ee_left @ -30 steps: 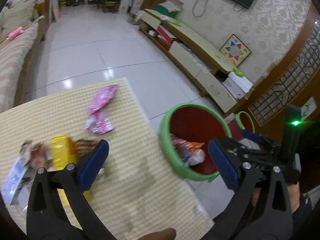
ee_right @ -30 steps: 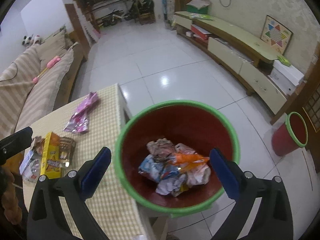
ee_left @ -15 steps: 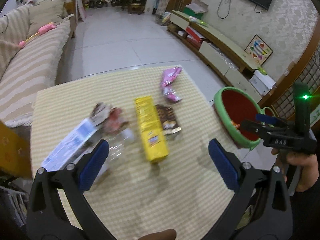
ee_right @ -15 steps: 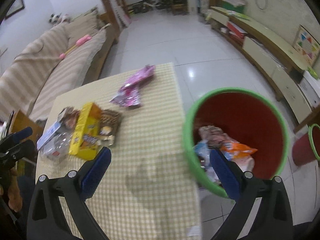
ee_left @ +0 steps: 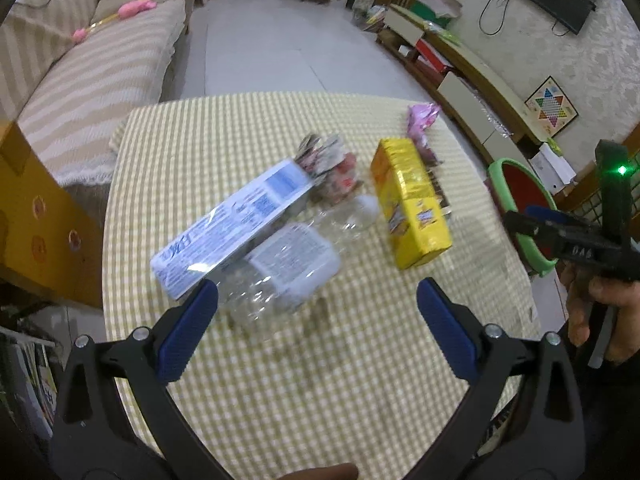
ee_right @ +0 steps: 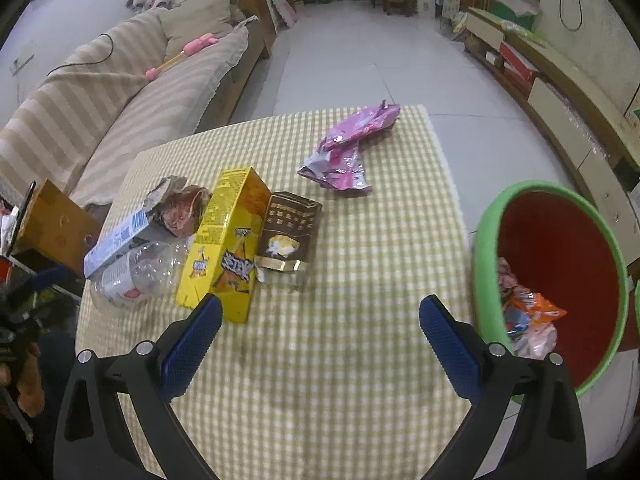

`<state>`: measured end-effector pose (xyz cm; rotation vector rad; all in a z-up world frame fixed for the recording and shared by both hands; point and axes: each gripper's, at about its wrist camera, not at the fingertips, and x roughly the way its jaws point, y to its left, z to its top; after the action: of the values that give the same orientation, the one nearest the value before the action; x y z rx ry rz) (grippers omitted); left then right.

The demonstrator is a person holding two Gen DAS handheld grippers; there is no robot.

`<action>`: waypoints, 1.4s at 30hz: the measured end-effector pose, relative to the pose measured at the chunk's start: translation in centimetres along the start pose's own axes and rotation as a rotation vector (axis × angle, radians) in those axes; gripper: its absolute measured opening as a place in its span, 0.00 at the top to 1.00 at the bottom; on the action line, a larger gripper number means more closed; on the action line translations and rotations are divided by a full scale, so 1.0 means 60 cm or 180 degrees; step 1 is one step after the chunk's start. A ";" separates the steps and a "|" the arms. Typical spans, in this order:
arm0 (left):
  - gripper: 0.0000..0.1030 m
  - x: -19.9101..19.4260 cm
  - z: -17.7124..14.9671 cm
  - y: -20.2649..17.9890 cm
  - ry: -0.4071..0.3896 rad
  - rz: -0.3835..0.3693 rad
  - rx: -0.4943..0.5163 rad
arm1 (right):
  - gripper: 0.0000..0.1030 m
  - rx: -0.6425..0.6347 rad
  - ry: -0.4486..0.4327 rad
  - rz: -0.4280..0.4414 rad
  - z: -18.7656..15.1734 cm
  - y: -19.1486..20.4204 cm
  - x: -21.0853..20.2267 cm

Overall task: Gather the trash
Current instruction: 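Return both open tools to the table toward the bottle and brown pack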

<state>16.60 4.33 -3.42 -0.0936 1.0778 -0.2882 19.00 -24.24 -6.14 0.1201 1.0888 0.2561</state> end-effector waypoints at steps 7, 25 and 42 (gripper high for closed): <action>0.06 0.026 -0.008 0.008 0.0161 0.0024 0.0155 | 0.08 0.0106 0.0111 0.0055 0.019 0.007 0.038; 0.21 0.119 0.013 0.012 0.0613 0.0122 0.0399 | 0.27 0.0300 0.0430 0.0180 0.055 0.001 0.145; 0.39 0.124 -0.035 -0.033 0.0562 0.0159 0.0344 | 0.56 0.0025 0.0457 0.0170 0.064 0.034 0.163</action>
<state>17.68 0.49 -10.35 0.0564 1.2356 -0.3135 26.38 -19.56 -12.32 0.1395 1.2304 0.3122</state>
